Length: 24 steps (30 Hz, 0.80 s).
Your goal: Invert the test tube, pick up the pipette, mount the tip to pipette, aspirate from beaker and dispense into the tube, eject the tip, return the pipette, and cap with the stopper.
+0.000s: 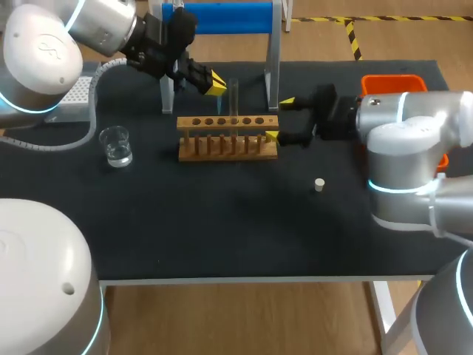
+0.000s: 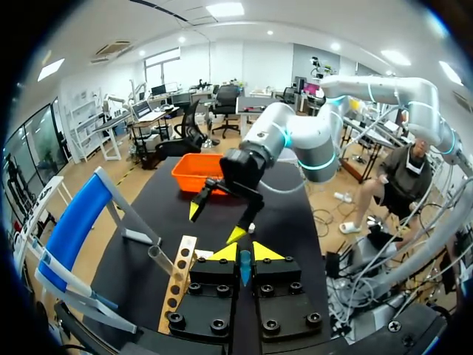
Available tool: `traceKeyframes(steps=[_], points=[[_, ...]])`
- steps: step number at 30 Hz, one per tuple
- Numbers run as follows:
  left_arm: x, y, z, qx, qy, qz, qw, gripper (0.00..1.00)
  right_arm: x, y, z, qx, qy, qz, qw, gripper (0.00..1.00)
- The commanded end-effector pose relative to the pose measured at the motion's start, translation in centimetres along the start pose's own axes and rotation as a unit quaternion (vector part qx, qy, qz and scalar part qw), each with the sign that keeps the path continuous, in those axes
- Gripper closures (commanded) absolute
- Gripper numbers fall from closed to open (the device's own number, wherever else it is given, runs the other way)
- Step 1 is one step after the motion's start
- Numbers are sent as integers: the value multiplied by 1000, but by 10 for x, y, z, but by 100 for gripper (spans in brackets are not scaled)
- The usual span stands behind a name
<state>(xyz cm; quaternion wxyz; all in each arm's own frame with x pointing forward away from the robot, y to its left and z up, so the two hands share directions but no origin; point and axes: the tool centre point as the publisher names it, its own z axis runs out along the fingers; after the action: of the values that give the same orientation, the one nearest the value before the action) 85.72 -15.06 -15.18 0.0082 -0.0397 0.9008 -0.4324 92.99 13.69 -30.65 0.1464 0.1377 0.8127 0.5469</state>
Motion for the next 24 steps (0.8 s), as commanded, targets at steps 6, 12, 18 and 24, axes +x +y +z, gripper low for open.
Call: traceKeyframes(steps=[6, 12, 18, 24], points=[[0, 0, -1, -2, 1, -1, 1000, 100, 9, 27, -79, -101, 70, -11, 992, 0], [0, 0, -1, -2, 1, -1, 1000, 100, 21, 47, -98, -148, 116, -12, 982, 0], [0, 0, -1, -2, 1, -1, 1000, 100, 32, 62, -106, -173, 151, -7, 973, 0], [0, 0, -1, -2, 1, -1, 1000, 100, 38, 75, -103, -191, 184, 20, 964, 0]])
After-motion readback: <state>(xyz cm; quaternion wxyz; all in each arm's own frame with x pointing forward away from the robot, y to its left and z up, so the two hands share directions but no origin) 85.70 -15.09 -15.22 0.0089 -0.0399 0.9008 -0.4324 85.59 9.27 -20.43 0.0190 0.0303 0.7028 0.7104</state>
